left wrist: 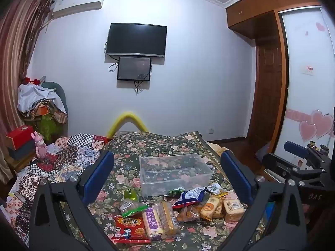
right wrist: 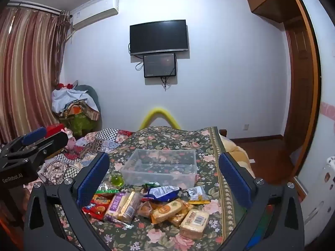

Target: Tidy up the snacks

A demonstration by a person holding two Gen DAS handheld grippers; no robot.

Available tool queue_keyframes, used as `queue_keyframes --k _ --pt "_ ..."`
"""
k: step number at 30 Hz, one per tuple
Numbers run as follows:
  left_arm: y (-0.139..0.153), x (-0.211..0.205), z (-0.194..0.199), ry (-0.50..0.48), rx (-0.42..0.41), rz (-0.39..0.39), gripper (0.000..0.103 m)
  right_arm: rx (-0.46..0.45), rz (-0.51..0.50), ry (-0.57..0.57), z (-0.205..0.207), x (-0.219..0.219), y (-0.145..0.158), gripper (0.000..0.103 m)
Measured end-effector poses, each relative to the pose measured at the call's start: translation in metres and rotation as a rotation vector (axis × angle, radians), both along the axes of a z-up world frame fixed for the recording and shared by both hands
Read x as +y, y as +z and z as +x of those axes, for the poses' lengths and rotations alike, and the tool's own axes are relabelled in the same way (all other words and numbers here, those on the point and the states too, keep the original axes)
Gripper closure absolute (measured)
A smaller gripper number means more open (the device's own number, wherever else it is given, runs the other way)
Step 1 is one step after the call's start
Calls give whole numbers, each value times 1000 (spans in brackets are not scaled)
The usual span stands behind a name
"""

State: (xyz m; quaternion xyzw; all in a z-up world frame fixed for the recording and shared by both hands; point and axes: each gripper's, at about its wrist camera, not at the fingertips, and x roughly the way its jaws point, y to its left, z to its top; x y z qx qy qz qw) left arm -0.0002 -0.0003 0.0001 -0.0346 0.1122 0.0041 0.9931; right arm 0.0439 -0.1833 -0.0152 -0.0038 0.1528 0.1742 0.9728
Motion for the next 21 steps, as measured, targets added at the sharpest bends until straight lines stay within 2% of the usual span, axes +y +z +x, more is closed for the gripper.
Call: queue_keyframes --k 10,15,21 --pt "9 8 -7 -15 17 -16 0 -6 -6 5 1 7 0 0" --pt "-2 2 1 -9 22 -10 0 -12 -4 6 -6 5 3 0" --pt "-2 2 0 -12 22 -13 0 -13 -1 6 -5 1 5 0"
